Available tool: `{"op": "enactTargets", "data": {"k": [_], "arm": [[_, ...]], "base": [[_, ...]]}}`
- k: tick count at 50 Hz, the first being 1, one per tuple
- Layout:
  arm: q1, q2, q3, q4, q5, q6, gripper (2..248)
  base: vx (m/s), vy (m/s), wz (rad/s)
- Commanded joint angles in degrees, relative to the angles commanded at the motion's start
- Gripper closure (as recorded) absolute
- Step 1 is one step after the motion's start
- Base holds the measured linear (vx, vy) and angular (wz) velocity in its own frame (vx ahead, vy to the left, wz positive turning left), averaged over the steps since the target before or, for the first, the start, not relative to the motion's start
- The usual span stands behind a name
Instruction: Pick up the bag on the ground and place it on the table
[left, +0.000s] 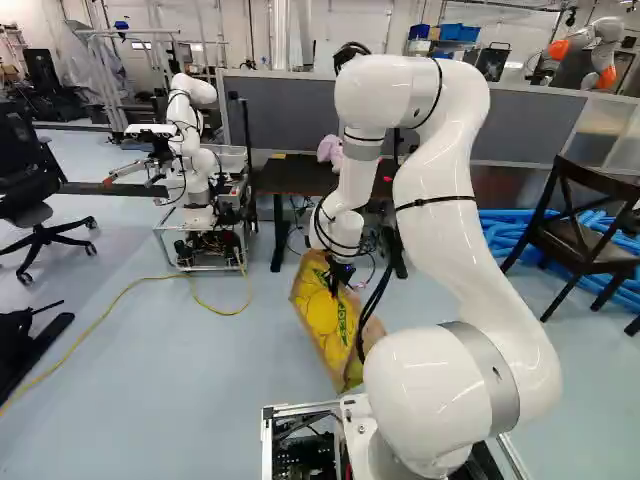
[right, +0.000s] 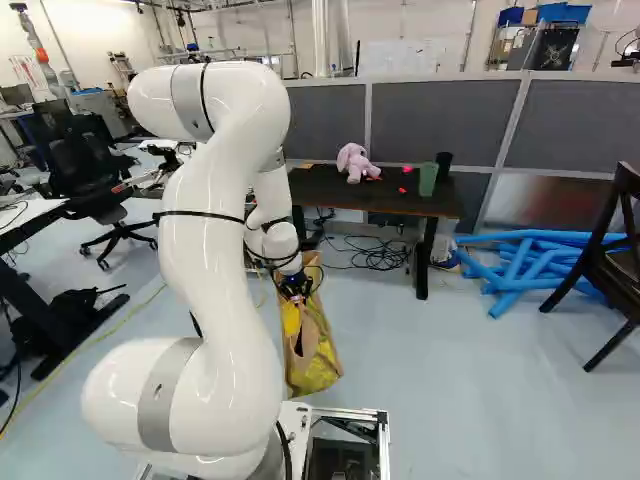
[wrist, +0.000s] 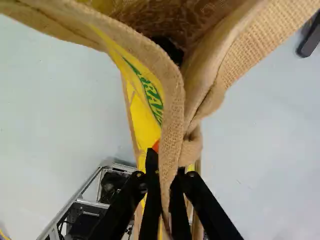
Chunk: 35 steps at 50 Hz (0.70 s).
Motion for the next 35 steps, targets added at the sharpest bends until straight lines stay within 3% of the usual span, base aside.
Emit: {"op": "enactTargets", "data": {"k": [35], "arm": [[-0.22, 6.97, 1.17, 0.00, -6.10, 0.00, 229]], "base": [[0.000, 0.000, 0.000]]}}
